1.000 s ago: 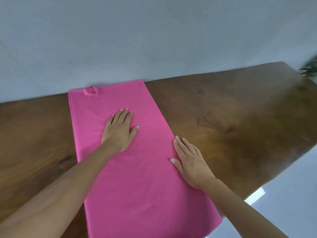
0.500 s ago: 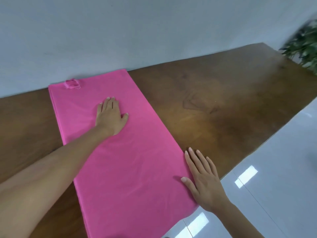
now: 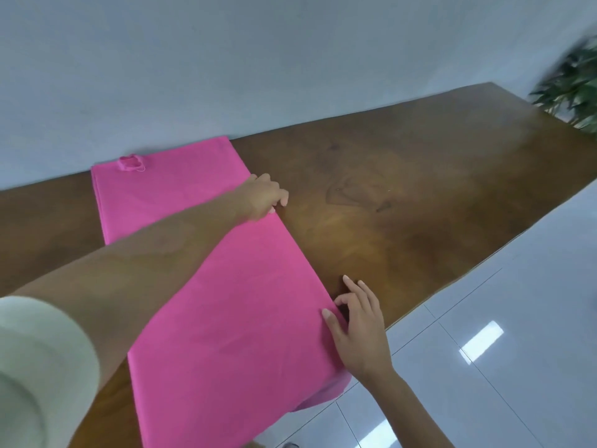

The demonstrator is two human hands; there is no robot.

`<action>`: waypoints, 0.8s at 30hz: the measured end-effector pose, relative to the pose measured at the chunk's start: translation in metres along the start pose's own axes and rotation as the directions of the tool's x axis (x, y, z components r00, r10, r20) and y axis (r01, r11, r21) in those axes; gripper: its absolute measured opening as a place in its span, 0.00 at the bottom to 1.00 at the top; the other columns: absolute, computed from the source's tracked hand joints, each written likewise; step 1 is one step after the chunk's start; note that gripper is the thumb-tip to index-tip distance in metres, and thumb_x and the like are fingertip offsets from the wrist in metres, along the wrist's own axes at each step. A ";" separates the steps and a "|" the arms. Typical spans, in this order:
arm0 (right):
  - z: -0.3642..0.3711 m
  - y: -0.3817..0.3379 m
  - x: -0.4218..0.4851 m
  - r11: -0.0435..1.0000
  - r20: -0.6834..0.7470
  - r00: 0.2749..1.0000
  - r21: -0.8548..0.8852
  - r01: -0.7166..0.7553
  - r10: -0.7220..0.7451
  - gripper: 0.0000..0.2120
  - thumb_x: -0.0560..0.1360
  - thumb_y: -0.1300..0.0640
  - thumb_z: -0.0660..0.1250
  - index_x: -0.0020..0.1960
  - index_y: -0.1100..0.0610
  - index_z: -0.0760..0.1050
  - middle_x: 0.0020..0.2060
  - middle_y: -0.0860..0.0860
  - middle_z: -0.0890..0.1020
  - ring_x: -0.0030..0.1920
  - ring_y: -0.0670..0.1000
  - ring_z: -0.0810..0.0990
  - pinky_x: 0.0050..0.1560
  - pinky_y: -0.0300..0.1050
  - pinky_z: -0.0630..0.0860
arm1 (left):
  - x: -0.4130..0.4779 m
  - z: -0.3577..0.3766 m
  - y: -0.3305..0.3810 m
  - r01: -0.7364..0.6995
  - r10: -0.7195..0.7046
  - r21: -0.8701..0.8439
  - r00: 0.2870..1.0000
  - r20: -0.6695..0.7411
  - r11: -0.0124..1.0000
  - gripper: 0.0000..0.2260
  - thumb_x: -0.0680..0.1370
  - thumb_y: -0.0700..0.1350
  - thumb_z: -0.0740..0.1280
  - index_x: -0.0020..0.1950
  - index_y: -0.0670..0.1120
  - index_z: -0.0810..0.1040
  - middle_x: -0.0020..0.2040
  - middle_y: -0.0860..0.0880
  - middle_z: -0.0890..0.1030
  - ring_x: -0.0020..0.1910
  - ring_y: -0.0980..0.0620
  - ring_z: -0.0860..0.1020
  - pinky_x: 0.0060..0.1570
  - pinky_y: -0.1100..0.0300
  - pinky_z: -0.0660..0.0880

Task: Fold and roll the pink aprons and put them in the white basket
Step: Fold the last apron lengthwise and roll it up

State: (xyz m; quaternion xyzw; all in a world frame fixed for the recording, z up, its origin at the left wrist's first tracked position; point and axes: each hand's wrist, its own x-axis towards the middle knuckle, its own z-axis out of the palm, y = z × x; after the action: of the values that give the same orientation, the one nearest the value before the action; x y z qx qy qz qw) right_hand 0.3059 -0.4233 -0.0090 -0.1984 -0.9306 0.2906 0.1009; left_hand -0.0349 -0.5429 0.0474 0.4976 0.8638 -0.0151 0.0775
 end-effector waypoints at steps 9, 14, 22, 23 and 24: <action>-0.011 0.010 -0.022 1.000 0.069 0.997 -0.020 0.018 -0.016 0.17 0.79 0.35 0.59 0.41 0.46 0.69 0.78 0.45 0.63 0.79 0.47 0.52 0.77 0.50 0.60 | -0.024 -0.010 0.007 0.083 -0.086 0.064 0.995 0.051 0.995 0.06 0.82 0.41 0.62 0.47 0.50 0.70 0.47 0.51 0.73 0.47 0.48 0.69 0.50 0.52 0.67; -0.021 0.020 -0.047 0.991 0.049 0.999 -0.129 0.026 -0.020 0.24 0.79 0.32 0.55 0.39 0.49 0.77 0.77 0.44 0.66 0.79 0.48 0.54 0.77 0.51 0.59 | -0.056 -0.015 -0.002 0.226 -0.220 -0.071 0.973 0.076 0.972 0.09 0.85 0.49 0.59 0.47 0.48 0.65 0.44 0.48 0.71 0.38 0.50 0.69 0.40 0.53 0.66; -0.023 0.042 -0.084 0.962 -0.087 0.984 -0.238 0.133 -0.157 0.28 0.80 0.35 0.54 0.38 0.52 0.82 0.71 0.48 0.74 0.75 0.53 0.64 0.70 0.56 0.69 | -0.093 -0.026 -0.016 0.286 -0.291 -0.096 0.955 -0.049 0.954 0.10 0.83 0.53 0.63 0.47 0.49 0.67 0.51 0.49 0.70 0.47 0.47 0.71 0.49 0.49 0.71; -0.024 0.045 -0.089 0.963 -0.114 0.977 -0.224 0.152 -0.181 0.26 0.80 0.37 0.56 0.37 0.52 0.81 0.69 0.48 0.76 0.73 0.53 0.66 0.68 0.55 0.71 | -0.096 -0.028 -0.016 0.287 -0.293 -0.092 0.955 -0.053 0.953 0.10 0.83 0.53 0.63 0.49 0.48 0.69 0.51 0.48 0.70 0.48 0.46 0.71 0.50 0.49 0.71; -0.025 0.047 -0.094 0.962 -0.154 0.966 -0.208 0.175 -0.209 0.25 0.80 0.39 0.58 0.35 0.53 0.80 0.67 0.48 0.77 0.71 0.54 0.68 0.66 0.55 0.72 | -0.099 -0.029 -0.017 0.284 -0.289 -0.090 0.956 -0.055 0.955 0.11 0.83 0.53 0.64 0.50 0.47 0.69 0.51 0.48 0.70 0.49 0.46 0.71 0.50 0.49 0.71</action>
State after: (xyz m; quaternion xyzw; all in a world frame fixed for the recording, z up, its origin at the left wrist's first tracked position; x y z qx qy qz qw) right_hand 0.4124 -0.4157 -0.0229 -0.1405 -0.9567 0.1694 0.1903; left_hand -0.0046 -0.6331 0.0903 0.3637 0.9289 0.0257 0.0652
